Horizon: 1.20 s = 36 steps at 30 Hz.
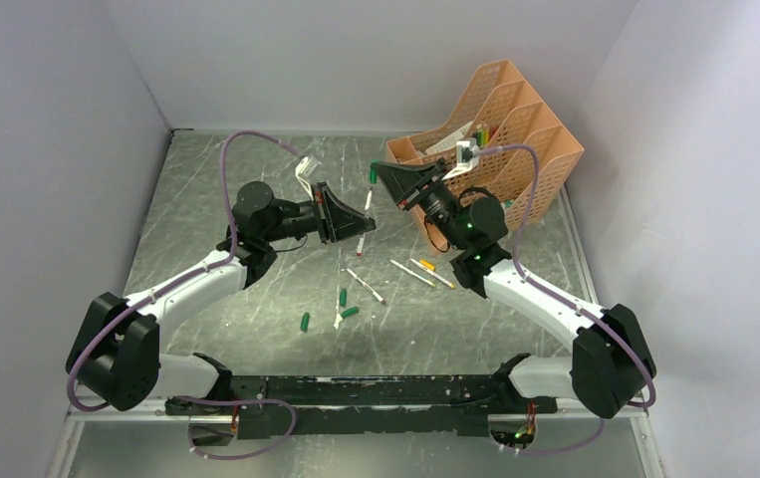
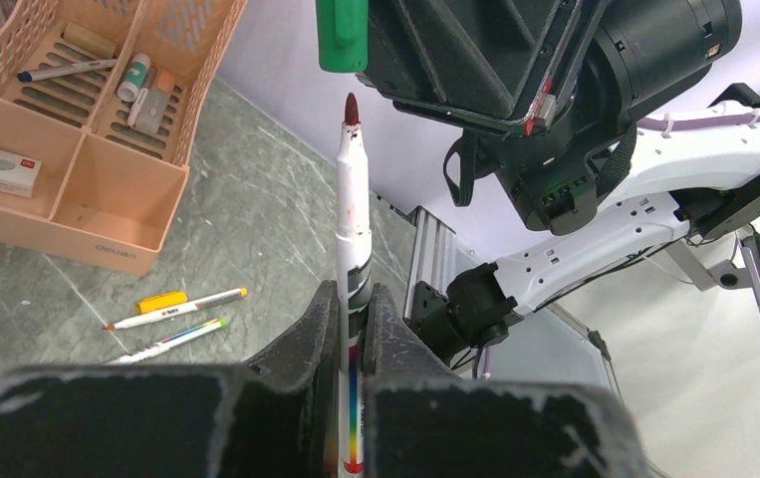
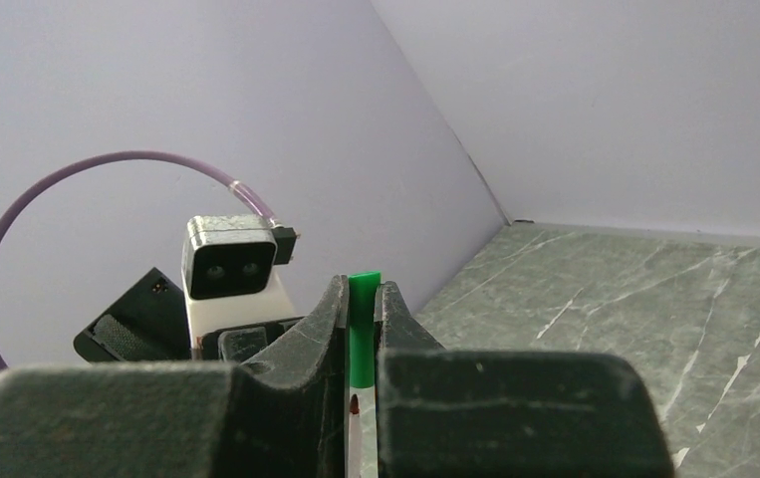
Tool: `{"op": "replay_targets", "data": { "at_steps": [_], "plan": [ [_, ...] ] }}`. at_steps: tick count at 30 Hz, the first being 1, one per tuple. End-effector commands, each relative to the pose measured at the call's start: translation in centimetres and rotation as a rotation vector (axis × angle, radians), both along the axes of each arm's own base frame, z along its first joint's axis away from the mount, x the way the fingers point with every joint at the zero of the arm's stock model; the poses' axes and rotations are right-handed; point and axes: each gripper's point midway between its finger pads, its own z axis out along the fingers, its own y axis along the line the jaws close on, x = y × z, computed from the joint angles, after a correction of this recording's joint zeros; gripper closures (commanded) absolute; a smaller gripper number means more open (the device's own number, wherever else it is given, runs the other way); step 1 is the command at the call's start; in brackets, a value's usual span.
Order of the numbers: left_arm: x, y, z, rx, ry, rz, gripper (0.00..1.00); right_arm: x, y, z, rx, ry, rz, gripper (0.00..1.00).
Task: Insert the pens into the pen caps
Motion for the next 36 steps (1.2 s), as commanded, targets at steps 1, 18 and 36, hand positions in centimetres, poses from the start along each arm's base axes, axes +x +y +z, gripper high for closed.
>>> {"op": "replay_targets", "data": {
  "at_steps": [1, 18, 36],
  "plan": [
    [-0.4, -0.1, 2.4, -0.031, -0.069, -0.008, 0.93, -0.4, -0.1, 0.2, 0.011, -0.014, 0.006, 1.0],
    [-0.5, -0.2, 2.2, -0.034, -0.066, -0.016, 0.93, -0.9, -0.1, 0.2, 0.018, -0.014, 0.019, 1.0],
    [-0.4, -0.1, 2.4, -0.031, -0.073, -0.003, 0.93, -0.8, 0.2, 1.5, 0.011, -0.04, 0.027, 1.0]
  ]
}}
